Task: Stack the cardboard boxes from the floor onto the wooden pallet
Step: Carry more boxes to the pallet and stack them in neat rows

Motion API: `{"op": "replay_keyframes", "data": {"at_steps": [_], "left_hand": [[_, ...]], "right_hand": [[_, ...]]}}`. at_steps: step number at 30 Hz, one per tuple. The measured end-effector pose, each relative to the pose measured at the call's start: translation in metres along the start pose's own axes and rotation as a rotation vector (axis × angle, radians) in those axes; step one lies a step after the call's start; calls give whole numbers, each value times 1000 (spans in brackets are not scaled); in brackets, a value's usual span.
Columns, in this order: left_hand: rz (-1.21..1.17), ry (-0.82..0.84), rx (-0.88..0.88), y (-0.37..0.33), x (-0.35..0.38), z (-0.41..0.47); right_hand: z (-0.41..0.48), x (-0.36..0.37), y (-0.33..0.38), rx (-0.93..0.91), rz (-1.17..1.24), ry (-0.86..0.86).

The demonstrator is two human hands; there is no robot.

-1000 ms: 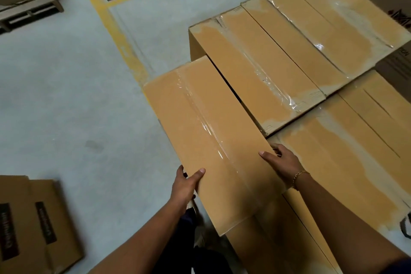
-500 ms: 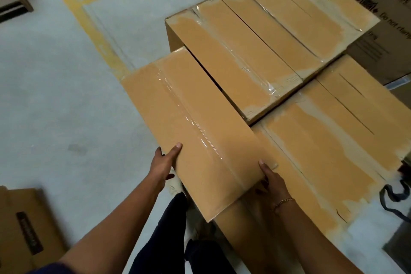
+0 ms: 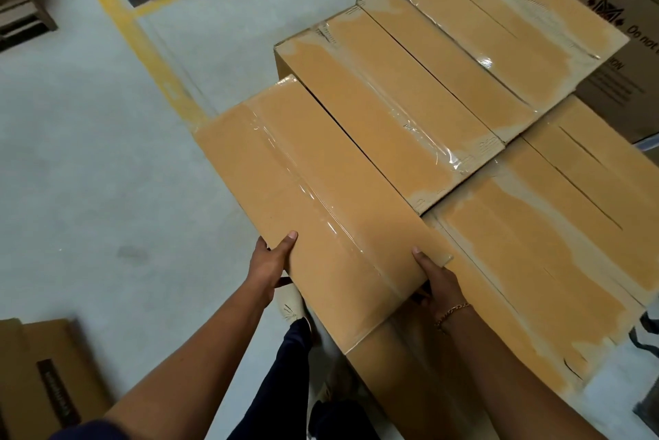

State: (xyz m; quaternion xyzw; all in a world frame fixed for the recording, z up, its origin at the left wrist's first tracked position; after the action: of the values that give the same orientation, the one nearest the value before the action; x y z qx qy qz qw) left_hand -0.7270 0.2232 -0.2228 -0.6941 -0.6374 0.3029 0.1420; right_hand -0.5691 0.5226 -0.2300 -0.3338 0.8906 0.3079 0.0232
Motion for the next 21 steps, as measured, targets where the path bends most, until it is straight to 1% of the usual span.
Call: {"op": "replay_keyframes", "data": {"at_steps": [16, 21], "left_hand": [[3, 3, 9, -51, -18, 49], [12, -1, -3, -51, -20, 54]], "right_hand": [[6, 65, 30, -6, -35, 17], [6, 67, 33, -13, -35, 8]]}}
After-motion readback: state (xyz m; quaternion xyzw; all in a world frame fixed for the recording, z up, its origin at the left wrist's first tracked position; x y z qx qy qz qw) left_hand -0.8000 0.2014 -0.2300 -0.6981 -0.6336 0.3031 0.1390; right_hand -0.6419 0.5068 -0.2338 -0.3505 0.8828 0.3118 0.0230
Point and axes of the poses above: each hand's wrist, its own z-axis towards the middle knuckle, its own x-axis out of the palm, y = z × x, the point moved 5 cm from there along z, towards the middle knuckle, and after that the axes turned 10 degrees about -y, right-handed, at the moved point
